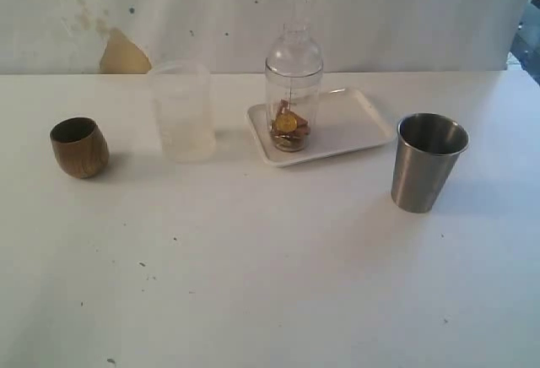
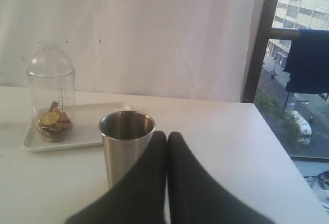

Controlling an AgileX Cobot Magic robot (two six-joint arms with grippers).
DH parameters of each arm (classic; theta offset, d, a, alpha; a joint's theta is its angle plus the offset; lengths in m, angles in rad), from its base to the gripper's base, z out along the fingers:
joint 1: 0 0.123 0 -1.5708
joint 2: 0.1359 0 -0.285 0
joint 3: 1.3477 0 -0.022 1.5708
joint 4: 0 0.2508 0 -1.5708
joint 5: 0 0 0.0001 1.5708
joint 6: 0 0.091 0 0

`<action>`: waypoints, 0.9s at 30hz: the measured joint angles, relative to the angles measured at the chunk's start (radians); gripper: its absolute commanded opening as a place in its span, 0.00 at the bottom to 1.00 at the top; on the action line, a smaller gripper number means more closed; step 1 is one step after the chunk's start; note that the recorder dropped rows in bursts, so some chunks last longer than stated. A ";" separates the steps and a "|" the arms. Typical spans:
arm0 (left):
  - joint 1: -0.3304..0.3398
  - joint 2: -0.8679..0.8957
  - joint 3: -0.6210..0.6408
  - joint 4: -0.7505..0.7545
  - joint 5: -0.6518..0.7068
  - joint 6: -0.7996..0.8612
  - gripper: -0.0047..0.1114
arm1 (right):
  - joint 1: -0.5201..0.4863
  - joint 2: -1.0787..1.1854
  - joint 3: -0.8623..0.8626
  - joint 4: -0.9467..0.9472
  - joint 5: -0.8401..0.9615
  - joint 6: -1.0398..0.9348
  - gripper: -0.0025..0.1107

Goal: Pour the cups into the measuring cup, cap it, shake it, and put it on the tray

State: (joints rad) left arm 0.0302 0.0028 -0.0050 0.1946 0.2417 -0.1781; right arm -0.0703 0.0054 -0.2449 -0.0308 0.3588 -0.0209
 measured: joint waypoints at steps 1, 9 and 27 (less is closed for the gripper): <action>0.000 0.000 0.000 0.000 0.000 0.000 0.04 | 0.000 0.000 0.036 0.000 -0.045 0.000 0.02; 0.000 0.000 0.000 0.000 0.000 0.000 0.04 | 0.000 0.000 0.238 0.000 -0.204 0.000 0.02; 0.000 0.000 0.000 0.000 0.000 0.000 0.04 | 0.000 0.000 0.238 0.000 -0.197 0.000 0.02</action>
State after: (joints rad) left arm 0.0302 0.0028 -0.0050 0.1946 0.2417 -0.1781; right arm -0.0703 0.0054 -0.0069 -0.0308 0.1617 -0.0209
